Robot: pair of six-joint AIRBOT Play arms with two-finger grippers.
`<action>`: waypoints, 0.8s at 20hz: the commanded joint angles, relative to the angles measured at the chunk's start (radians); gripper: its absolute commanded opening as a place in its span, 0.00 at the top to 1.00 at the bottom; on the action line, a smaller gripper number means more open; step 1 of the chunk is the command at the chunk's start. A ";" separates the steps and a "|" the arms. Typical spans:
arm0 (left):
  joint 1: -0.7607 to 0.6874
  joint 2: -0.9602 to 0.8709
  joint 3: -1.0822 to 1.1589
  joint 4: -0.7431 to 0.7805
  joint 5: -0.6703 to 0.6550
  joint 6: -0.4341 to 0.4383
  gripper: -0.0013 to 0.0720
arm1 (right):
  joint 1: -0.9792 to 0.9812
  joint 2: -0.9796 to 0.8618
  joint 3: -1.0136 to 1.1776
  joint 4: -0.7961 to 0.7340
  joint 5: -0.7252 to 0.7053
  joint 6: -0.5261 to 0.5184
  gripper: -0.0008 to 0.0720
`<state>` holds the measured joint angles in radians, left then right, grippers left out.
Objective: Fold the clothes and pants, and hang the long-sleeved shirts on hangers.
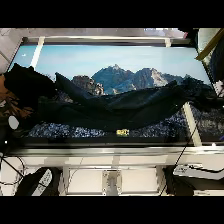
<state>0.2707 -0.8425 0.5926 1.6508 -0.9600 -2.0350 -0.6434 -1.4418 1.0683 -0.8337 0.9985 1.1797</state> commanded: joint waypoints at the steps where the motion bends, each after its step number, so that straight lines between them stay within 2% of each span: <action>1: 0.005 -0.089 -0.014 -0.115 0.068 0.013 0.01 | 0.085 -0.111 -0.008 0.040 -0.167 0.020 0.26; 4: 0.005 -0.126 -0.014 -0.193 0.143 0.038 0.01 | 0.095 -0.150 0.001 0.045 -0.211 0.035 0.26; 6: 0.005 -0.128 -0.014 -0.193 0.149 0.039 0.01 | 0.095 -0.151 0.006 0.045 -0.232 0.034 0.36; 7: 0.005 -0.128 -0.014 -0.193 0.148 0.039 0.01 | 0.095 -0.151 0.013 0.045 -0.229 0.034 0.56; 8: 0.005 -0.128 -0.014 -0.193 0.148 0.051 0.01 | 0.095 -0.151 0.027 0.045 -0.209 0.034 0.90; 10: 0.006 -0.123 -0.013 -0.180 0.113 0.069 0.01 | 0.094 -0.146 0.078 0.016 -0.114 0.035 0.92; 13: 0.005 -0.092 -0.014 -0.117 0.053 0.068 0.01 | 0.086 -0.085 0.181 -0.133 0.079 0.044 0.92; 16: 0.005 -0.087 -0.014 -0.140 0.086 0.068 0.01 | 0.024 0.035 0.226 -0.261 0.235 0.049 0.92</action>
<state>0.2760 -0.9375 0.5793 1.5135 -0.8803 -1.9705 -0.5800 -1.4906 1.2438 -0.9642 1.0645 1.2217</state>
